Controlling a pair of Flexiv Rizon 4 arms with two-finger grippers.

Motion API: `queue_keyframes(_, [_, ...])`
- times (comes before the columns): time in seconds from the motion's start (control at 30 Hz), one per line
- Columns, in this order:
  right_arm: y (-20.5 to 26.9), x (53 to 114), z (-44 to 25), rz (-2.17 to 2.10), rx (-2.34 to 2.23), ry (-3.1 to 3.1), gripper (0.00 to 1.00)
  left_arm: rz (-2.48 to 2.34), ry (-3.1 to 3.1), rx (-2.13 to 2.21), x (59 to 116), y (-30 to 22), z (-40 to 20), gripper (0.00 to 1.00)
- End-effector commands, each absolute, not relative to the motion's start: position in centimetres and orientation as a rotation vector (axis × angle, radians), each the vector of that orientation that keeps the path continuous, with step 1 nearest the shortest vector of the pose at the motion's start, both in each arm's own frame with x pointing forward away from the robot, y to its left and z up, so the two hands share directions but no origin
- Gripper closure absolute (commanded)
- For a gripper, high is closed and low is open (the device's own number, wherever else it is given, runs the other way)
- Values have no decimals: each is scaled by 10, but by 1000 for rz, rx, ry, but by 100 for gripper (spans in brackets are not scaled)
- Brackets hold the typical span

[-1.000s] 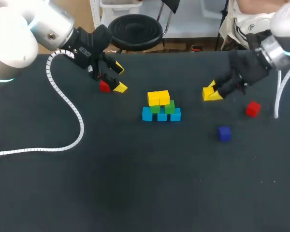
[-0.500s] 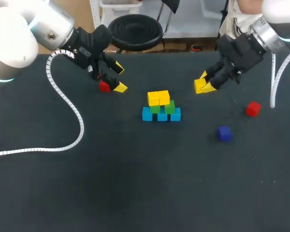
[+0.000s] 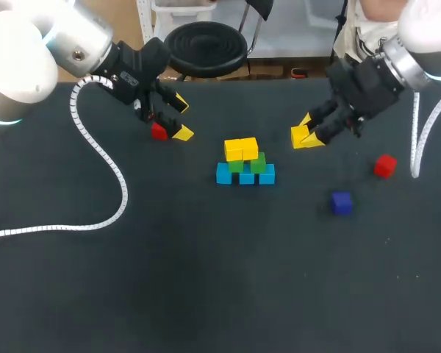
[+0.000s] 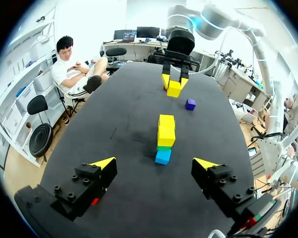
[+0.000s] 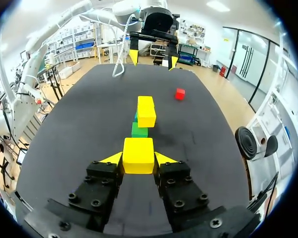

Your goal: Place the blue cubes, place green cubes on the blue cubes, place the yellow cubes on the green cubes, then place the red cubes on the yellow cubes, and place purple cube on the red cubes.

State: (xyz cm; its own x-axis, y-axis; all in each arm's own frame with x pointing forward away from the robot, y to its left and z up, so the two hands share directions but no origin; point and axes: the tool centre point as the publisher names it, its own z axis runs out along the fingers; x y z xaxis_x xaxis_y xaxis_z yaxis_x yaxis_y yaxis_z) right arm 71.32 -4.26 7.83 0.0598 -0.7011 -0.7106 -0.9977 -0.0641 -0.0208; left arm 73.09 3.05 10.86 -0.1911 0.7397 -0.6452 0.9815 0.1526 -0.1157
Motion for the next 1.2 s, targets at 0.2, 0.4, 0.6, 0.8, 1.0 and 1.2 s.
queue_keyframes(0.2, [-43,711,79,730,-1817,1694,100,-732,1995,1636,731,31,109,0])
queue_keyframes(0.4, [-43,711,79,730,-1817,1694,100,-732,1995,1636,731,31,109,0])
queue_keyframes(0.6, [-30,700,76,764,-1805,1684,100,-732,1995,1636,731,31,109,0])
queue_keyframes(0.8, [-20,682,83,735,-1784,1727,100,-732,1995,1636,731,31,109,0])
queue_keyframes(1.0, [-7,674,86,748,-1778,1729,100,-732,1995,1636,731,31,109,0])
queue_keyframes(1.2, [7,680,74,787,-1797,1713,100,-732,1995,1636,731,31,109,0])
